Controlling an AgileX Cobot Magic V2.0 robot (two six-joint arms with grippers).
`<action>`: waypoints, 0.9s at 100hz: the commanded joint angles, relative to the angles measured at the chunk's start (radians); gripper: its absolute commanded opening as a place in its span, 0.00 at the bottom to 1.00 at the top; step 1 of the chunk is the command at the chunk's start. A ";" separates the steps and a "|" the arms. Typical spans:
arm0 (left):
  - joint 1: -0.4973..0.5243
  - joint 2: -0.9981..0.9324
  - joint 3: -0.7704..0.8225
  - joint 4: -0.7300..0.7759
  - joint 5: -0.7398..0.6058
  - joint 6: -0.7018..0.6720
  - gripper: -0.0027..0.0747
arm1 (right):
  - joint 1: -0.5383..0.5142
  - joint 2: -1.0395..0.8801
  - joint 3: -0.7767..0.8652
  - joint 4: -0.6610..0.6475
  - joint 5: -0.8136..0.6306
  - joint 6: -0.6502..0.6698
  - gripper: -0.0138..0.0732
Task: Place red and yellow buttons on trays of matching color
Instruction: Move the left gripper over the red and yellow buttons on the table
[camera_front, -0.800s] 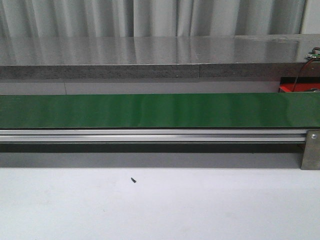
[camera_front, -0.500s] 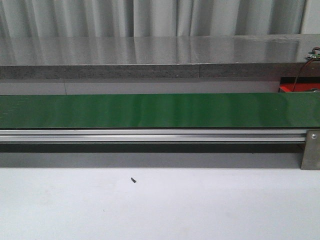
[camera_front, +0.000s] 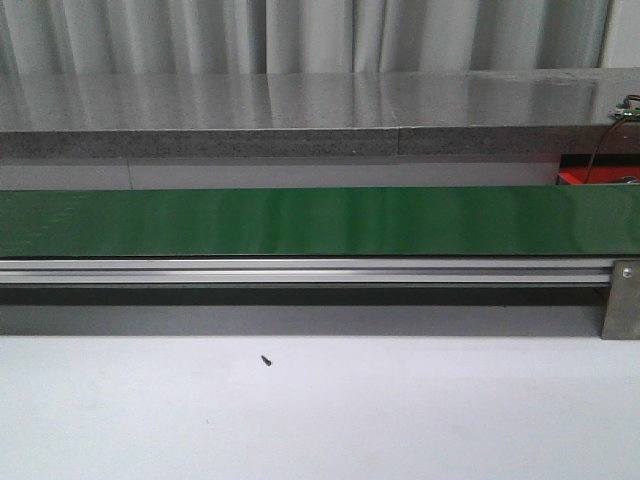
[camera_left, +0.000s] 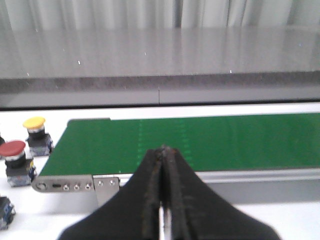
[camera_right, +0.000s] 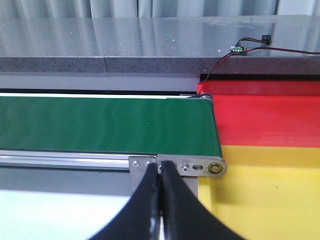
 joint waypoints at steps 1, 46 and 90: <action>0.002 0.120 -0.136 -0.019 0.068 -0.008 0.01 | -0.002 -0.017 -0.018 -0.010 -0.083 -0.003 0.08; 0.002 0.545 -0.420 -0.162 0.301 -0.008 0.01 | -0.002 -0.017 -0.018 -0.010 -0.083 -0.003 0.08; 0.002 0.600 -0.420 -0.162 0.318 0.011 0.66 | -0.002 -0.017 -0.018 -0.010 -0.083 -0.003 0.08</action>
